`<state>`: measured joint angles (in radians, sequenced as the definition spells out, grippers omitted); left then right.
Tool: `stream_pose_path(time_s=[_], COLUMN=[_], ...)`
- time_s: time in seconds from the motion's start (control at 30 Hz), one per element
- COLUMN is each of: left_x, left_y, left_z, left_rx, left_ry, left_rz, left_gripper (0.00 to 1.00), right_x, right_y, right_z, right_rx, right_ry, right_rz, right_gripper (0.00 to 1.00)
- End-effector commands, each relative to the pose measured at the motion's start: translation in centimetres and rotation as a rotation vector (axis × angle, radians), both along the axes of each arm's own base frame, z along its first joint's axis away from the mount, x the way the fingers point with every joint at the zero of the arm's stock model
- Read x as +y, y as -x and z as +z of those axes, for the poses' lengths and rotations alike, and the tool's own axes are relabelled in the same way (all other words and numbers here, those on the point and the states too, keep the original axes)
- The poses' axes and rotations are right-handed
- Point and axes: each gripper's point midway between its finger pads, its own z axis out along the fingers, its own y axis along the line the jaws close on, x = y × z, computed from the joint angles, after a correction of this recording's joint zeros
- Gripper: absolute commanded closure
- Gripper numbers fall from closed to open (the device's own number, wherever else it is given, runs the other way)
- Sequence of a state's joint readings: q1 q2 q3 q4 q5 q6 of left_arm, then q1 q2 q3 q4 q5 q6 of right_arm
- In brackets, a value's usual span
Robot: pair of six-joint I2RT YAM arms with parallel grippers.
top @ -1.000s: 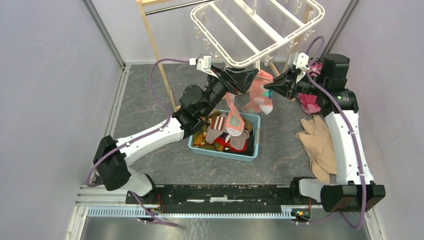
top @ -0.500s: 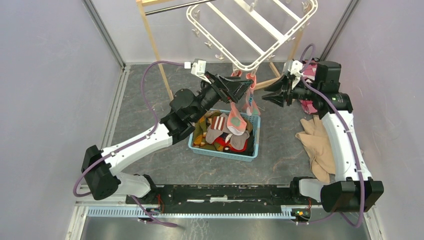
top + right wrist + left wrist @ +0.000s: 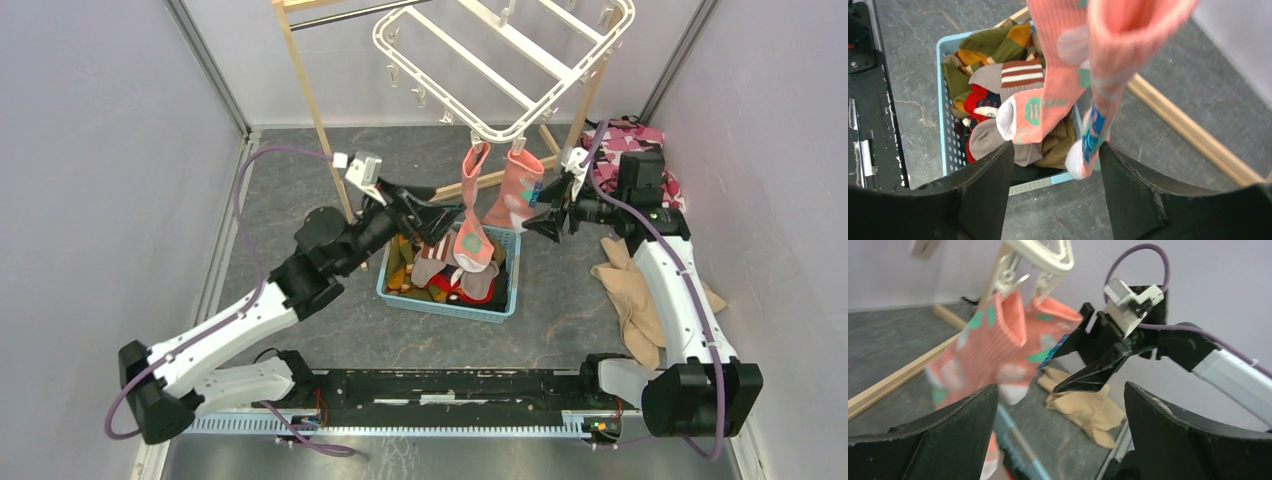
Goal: Clip the socks to the hanger
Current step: Pick up the sock from the bin.
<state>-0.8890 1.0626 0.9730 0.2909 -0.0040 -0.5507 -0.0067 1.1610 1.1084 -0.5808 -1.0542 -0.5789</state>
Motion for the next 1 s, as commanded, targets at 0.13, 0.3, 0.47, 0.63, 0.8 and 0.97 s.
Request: stream_pose_path(time_s=[0.13,0.3,0.47,0.63,0.8,0.97], left_x=[4.2,3.4,3.2,2.7,3.9,5.4], left_y=[-1.3,-2.2,-3.4,-4.3,-4.7,-5.1], left_z=[-8.3,-11.6,-12.7,-13.1,-13.6,-13.4], left_rx=[-0.037,-0.038,-0.082,-0.121,-0.139,-0.175], left_ry=[-0.195,-0.247,-0.286,-0.298,-0.342,-0.355], left_rz=[0.161,0.161,0.194,0.206,0.258,0.324], left_gripper=[0.0,0.0,0.0,0.0,0.02,0.03], right_x=[-0.9,-0.4,1.9,3.5,4.8,6.9], right_y=[-1.7,-2.4,-3.2,-4.6,-5.5,-6.3], right_z=[-1.9,-1.7,-1.8,-0.3,2.6,6.2], right_rx=[-0.035,-0.169,-0.222,-0.226,-0.257,-0.243], right_ry=[0.013,-0.022,-0.067,-0.141,-0.237,-0.38], right_rz=[-0.106,-0.079,-0.043,-0.08,-0.115,-0.134], right_gripper=[0.29,0.29,0.31,0.48,0.76,0.93])
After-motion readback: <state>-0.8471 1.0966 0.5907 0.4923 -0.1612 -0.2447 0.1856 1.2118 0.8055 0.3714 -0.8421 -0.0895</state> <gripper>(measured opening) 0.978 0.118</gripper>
